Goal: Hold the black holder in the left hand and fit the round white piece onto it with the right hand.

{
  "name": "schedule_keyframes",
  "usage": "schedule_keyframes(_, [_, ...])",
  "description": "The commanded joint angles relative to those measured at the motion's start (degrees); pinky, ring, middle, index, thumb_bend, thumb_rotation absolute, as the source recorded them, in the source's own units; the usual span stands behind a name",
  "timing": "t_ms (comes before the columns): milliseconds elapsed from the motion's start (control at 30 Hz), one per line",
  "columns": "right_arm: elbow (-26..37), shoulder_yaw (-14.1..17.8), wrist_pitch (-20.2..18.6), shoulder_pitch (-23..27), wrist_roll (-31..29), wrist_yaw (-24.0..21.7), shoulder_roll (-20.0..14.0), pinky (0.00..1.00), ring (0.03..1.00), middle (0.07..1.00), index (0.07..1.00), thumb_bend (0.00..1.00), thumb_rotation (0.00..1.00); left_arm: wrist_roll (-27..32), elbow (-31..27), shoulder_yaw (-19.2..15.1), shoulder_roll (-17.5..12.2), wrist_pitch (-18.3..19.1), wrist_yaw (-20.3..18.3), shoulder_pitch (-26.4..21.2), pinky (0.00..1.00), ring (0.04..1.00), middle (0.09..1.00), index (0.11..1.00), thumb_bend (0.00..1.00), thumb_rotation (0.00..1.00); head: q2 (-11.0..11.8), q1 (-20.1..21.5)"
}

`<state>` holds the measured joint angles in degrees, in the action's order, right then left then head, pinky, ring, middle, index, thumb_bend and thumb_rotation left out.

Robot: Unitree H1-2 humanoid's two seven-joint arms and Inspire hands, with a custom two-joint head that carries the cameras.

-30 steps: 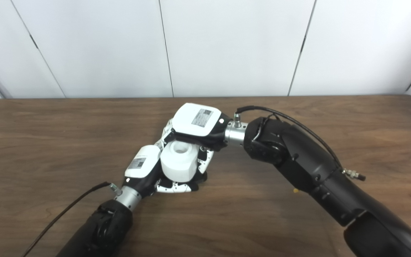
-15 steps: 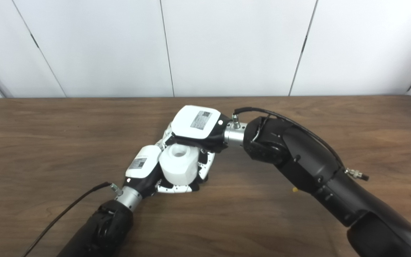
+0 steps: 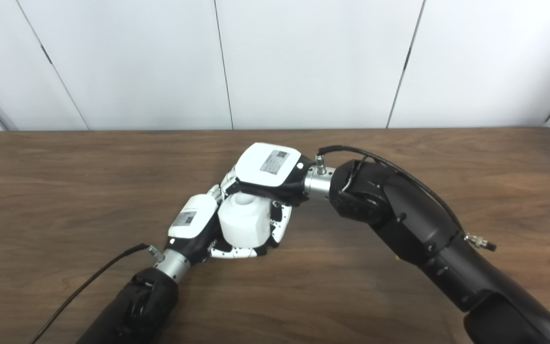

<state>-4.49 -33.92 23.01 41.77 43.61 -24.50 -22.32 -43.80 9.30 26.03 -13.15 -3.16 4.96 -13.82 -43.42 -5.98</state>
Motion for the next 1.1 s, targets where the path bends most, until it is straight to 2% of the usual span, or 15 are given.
schedule_keyframes(0, [-0.15,0.96,0.62,0.85,0.76,0.13,-0.08,0.72,0.759,0.77,0.976,0.9,0.25,-1.54,4.05,3.88,0.3,2.31,-4.78,6.03,0.98,0.955,0.876,0.484,0.52,0.06,-0.01,-0.08])
schedule_keyframes(267, [0.07,1.98,0.23,0.48,0.76,0.03,0.31,0.72,0.759,0.762,0.933,0.88,0.25,-1.48,4.08,3.8,0.26,2.27,-4.67,6.04,0.98,0.949,0.87,0.483,0.52,0.06,0.06,-0.02])
schedule_keyframes(400, [0.4,3.22,0.04,0.14,-0.1,0.71,0.94,0.72,0.788,0.812,0.91,0.88,0.26,-1.17,4.22,3.68,0.39,2.18,-4.52,6.05,0.98,0.951,0.87,0.484,0.52,0.05,-0.02,0.04])
schedule_keyframes(500, [-0.64,4.96,1.38,-0.36,-2.14,2.99,2.01,0.7,0.793,0.831,0.789,0.89,0.23,-1.53,4.3,3.9,0.34,2.29,-4.57,5.92,0.98,0.95,0.871,0.484,0.52,0.06,-0.02,0.04])
schedule_keyframes(533, [-1.11,5.78,1.85,-0.74,-3.17,3.94,2.58,0.7,0.79,0.818,0.642,0.71,0.19,-1.62,4.29,3.97,0.31,2.29,-4.6,5.9,0.98,0.951,0.873,0.484,0.52,0.06,-0.09,-0.12])
schedule_keyframes(567, [-1.43,6.36,2.17,-1.01,-3.84,4.52,2.97,0.7,0.788,0.796,0.547,0.6,0.16,-1.66,4.28,4.01,0.3,2.29,-4.63,5.9,0.98,0.951,0.874,0.484,0.52,0.06,-0.09,-0.12])
schedule_keyframes(633, [-1.75,7.06,3.08,-1.46,-4.1,5.93,3.45,0.71,0.789,0.774,0.498,0.54,0.14,-1.79,4.21,4.11,0.24,2.44,-4.78,5.9,0.97,0.952,0.875,0.484,0.52,0.06,-0.21,-0.14])
schedule_keyframes(767, [-2.31,6.99,3.84,-1.73,-2.98,8.47,3.51,0.73,0.782,0.747,0.481,0.53,0.13,-1.62,4.05,4.04,0.25,2.59,-4.9,6.0,0.98,0.956,0.876,0.484,0.52,0.06,-0.21,-0.14])
schedule_keyframes(1067, [-2.24,6.95,3.62,-1.93,-1.77,8.83,3.32,0.72,0.758,0.73,0.481,0.52,0.13,-1.87,4.1,4.2,0.25,2.74,-4.84,5.95,0.97,0.956,0.873,0.484,0.52,0.06,-0.49,0.07])
